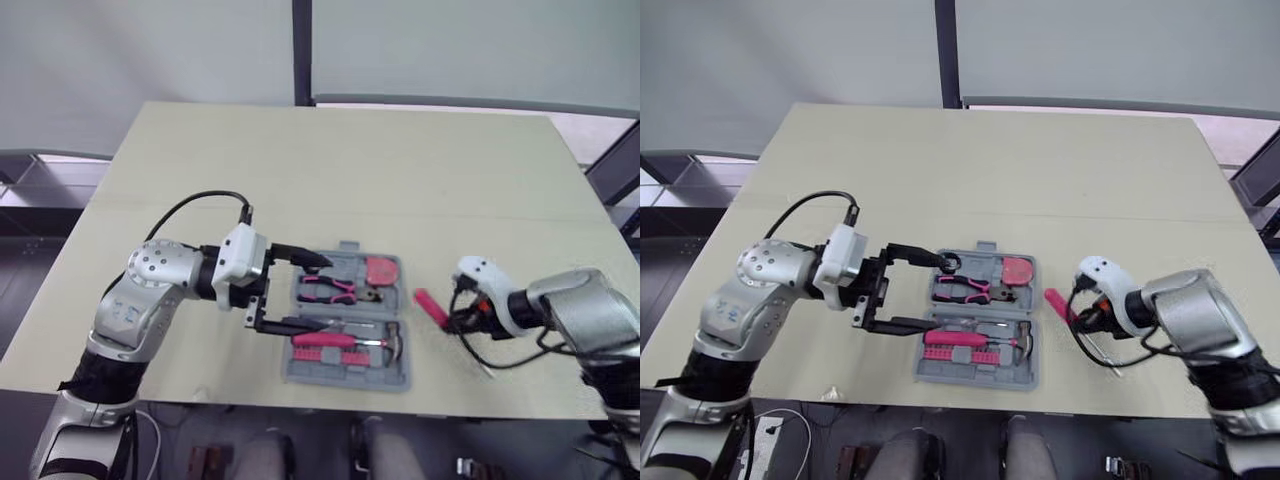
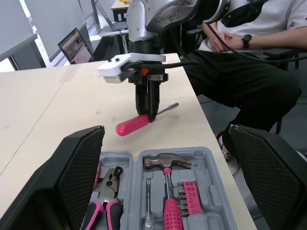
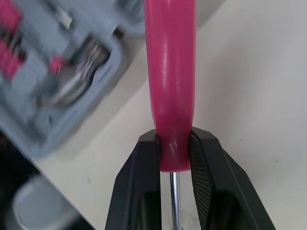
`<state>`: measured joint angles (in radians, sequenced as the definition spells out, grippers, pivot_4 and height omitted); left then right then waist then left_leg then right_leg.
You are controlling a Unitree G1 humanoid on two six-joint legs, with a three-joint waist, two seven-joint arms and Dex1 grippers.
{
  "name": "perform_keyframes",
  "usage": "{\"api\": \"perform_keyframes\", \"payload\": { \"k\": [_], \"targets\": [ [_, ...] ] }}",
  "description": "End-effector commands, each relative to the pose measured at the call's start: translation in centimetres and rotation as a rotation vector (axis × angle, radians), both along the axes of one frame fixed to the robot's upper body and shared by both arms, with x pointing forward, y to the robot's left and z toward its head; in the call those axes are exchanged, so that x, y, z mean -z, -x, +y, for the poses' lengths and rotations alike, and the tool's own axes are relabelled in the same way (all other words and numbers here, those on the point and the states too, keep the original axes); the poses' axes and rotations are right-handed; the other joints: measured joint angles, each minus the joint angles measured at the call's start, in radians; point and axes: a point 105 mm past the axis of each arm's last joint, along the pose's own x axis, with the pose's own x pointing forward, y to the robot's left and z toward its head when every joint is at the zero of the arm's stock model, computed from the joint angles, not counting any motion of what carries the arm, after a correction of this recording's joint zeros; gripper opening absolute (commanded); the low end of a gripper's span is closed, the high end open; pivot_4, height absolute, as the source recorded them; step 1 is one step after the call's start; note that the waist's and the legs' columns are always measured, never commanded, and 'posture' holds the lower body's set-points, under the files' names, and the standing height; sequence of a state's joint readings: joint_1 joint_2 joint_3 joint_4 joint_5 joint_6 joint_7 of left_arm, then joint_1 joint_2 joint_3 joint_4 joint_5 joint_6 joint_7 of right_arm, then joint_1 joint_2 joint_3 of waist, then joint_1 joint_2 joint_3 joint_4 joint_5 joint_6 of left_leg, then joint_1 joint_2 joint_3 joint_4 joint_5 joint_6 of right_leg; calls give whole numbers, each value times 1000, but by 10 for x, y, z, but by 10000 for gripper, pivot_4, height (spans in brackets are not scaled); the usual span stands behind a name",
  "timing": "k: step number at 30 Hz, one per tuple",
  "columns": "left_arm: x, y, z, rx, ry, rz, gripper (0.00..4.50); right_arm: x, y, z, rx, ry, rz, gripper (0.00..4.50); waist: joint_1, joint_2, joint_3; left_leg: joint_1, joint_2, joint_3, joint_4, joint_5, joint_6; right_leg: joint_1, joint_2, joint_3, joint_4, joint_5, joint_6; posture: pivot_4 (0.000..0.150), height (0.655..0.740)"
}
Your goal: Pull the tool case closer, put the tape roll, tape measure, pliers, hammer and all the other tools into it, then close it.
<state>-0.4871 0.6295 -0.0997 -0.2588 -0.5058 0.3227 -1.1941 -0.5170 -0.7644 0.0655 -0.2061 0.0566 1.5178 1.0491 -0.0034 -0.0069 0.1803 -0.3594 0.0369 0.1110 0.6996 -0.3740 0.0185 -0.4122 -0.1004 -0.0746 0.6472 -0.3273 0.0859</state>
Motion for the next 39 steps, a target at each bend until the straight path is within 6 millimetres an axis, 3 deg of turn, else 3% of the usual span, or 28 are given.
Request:
{"api": "perform_keyframes", "payload": {
  "k": [1,11,15,19,20,23,28,36,39],
  "targets": [
    [-3,2,-1,8,10,-27,45000,1,-9,-25,252,-10,-7,3232,5,0,0,-1,-1,0,0,0,0,0,0,-1,0,0,0,1500,7400],
    [-6,0,-1,23,5,-35,45000,20,-11,-28,401,-12,-59,3232,1,0,0,-8,-5,-3,0,2,2,-4,4,-3,-1,2,3,1500,7400],
    [-7,1,-1,33,1,-40,45000,13,-7,-35,452,-48,-155,21682,2,0,0,-8,-6,-3,0,2,2,-4,4,-3,-1,2,3,1500,7400],
    [-10,-2,-1,37,12,-35,45000,-3,10,-19,190,0,-398,41516,6,0,0,-9,-7,-4,0,2,2,-4,4,-4,-2,2,4,1500,7400],
    [-11,-3,-2,40,14,-34,45000,-1,16,-23,196,19,-421,44627,5,0,0,-10,-7,-5,0,2,2,-4,4,-5,-3,2,4,1500,7400],
    [-11,-2,-1,55,8,-28,45000,6,36,-33,256,49,-485,44627,4,0,0,-9,-7,-5,0,2,2,-2,5,-5,-3,3,5,1500,7400],
    [-11,-4,0,70,-3,-23,45000,11,59,-10,284,-10,-575,44627,-1,1,0,-7,-6,-4,0,4,1,-2,7,-3,-2,3,5,1500,7400],
    [-12,-6,-4,107,-9,-17,45000,37,51,2,474,-22,-598,44627,0,1,-1,-7,-7,-5,0,4,0,-2,7,-3,-2,3,5,1500,7400],
    [-12,-7,-4,110,-12,-19,45000,42,39,-6,551,16,-609,44627,0,1,-1,-7,-7,-5,0,4,0,-2,7,-3,-2,3,5,1500,7400]
  ]
}}
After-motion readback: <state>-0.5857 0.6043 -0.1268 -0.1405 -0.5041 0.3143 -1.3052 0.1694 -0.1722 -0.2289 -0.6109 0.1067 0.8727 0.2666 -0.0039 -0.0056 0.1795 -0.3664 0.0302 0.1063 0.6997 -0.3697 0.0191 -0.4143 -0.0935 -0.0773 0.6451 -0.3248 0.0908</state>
